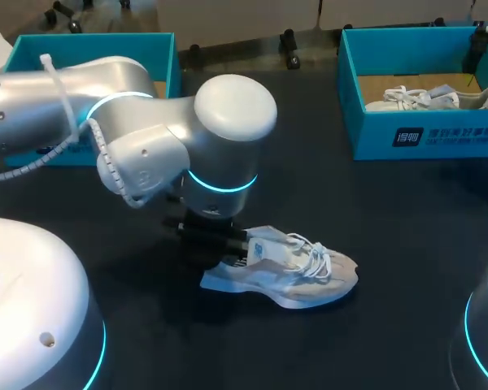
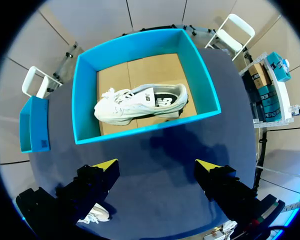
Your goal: Take the shoe out of the shoebox, open the shoe tongue, remove and reinsert the insole, then place the shoe into the shoebox
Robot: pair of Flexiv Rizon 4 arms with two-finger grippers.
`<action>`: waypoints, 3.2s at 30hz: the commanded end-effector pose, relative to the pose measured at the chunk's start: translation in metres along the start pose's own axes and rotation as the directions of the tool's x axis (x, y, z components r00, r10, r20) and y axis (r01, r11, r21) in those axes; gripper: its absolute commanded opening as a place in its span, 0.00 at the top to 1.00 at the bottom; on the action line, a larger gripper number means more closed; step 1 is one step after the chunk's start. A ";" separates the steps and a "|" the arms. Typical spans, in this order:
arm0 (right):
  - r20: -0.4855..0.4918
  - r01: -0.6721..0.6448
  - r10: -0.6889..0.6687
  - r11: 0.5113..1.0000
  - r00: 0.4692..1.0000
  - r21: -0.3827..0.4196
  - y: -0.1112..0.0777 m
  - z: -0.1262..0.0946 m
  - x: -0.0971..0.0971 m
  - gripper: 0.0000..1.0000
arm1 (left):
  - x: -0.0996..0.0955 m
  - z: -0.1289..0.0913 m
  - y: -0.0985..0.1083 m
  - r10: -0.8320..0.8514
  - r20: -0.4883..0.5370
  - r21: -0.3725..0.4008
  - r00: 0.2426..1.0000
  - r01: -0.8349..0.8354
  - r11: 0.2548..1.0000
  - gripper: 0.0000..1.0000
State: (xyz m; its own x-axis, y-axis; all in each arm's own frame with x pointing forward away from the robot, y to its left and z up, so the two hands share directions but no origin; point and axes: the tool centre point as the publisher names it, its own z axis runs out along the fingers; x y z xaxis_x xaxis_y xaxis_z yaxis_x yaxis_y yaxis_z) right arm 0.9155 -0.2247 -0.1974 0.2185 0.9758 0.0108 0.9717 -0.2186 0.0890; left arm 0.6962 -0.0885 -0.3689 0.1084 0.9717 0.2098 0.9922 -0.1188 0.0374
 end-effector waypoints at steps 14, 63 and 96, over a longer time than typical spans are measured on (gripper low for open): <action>0.000 -0.002 0.002 1.000 1.000 -0.002 -0.001 0.000 0.000 0.00 | -0.009 0.015 0.001 0.029 0.013 0.001 1.000 -0.029 1.000 1.00; 0.000 -0.002 0.002 1.000 1.000 -0.002 -0.001 0.000 0.000 0.00 | 0.009 -0.076 -0.012 0.006 0.296 0.000 0.955 -0.006 1.000 0.00; 0.000 -0.002 0.002 1.000 1.000 -0.002 -0.001 0.000 0.000 0.00 | 0.060 -0.134 -0.044 -0.477 0.392 0.314 0.787 0.373 0.873 0.00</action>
State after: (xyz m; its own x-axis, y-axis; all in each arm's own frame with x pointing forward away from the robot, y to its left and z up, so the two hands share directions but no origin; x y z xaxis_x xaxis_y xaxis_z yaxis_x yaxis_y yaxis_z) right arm 0.9155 -0.2247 -0.1974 0.2185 0.9758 0.0108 0.9718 -0.2185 0.0890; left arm 0.6557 -0.0552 -0.2198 -0.2766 0.9351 -0.2215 0.9462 0.2248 -0.2327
